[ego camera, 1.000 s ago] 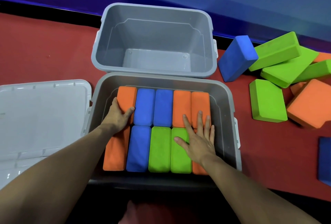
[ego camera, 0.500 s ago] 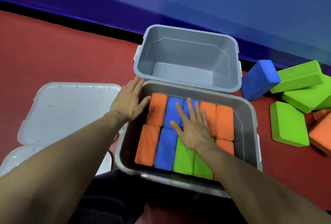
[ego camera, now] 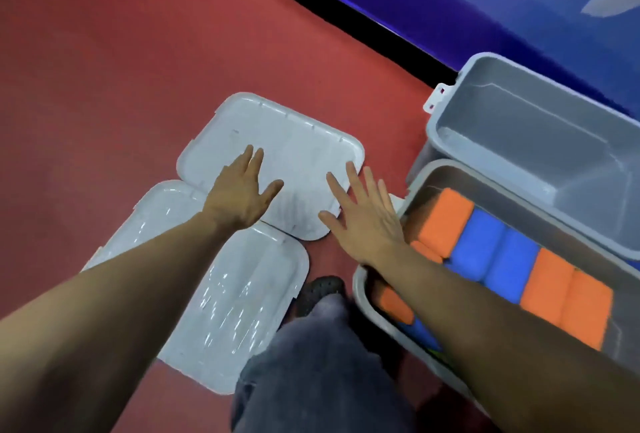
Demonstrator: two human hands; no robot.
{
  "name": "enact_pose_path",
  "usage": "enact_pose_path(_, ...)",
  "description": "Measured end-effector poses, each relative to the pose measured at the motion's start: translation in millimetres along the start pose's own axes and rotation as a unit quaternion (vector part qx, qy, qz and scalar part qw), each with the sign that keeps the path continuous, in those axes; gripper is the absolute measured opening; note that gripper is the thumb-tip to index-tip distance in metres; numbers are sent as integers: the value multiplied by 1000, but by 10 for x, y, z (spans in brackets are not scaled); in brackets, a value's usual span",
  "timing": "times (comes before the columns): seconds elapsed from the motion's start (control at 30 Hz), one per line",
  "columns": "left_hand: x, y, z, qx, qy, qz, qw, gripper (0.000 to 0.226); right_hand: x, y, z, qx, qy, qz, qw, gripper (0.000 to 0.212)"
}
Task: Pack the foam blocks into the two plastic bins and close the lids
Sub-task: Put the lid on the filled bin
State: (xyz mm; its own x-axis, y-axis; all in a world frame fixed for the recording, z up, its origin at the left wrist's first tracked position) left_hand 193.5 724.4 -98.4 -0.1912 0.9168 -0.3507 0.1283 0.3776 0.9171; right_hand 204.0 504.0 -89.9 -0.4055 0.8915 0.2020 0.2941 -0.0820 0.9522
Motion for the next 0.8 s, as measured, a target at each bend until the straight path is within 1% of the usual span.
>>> enact_pose_path(0.17, 909, -365, -394, 5, 76, -36, 996, 79, 545, -549, 364, 59, 70, -73, 993, 71)
enact_pose_path(0.27, 1346, -715, -651, 24, 132, -44, 990, 80, 761, -775, 451, 70, 154, -119, 978, 71)
enact_pose_path(0.33, 1611, -1006, -864, 40, 185, -61, 980, 83, 848, -872, 465, 71, 209, -152, 964, 73)
enact_pose_path(0.47, 1846, -1582, -1239, 75, 304, -118, 942, 91, 959, -1102, 574, 111, 258, -186, 942, 74)
enact_pose_path(0.53, 1854, -1748, -1381, 56, 373, -175, 910, 92, 1118, -1218, 612, 119, 281, -184, 934, 77)
enact_pose_path(0.6, 1878, -1863, -1573, 29, 446, -224, 866, 93, 1238, -1400, 598, 146, 291, -183, 927, 79)
enact_pose_path(0.7, 2031, -2070, -1958, 21, 552, -267, 789, 97, 1421, -1613, 550, 162, 297, -173, 925, 79)
enact_pose_path(0.8, 2303, -2251, -2391, 7, 646, -288, 707, 106, 1616, -1766, 475, 163, 316, -173, 919, 75)
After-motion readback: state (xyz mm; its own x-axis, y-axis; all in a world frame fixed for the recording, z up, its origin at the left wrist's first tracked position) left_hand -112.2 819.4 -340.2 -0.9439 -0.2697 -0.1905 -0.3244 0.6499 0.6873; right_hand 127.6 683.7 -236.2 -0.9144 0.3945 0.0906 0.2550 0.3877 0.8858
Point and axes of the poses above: each hand's wrist, its own z-axis towards the middle knuckle, its own y-axis out of the back of the hand, x = y × z, the point moved 10 cm from there along z, towards the middle knuckle, and after that the axes turned 3 degrees about -y, right-handed, at the moved point
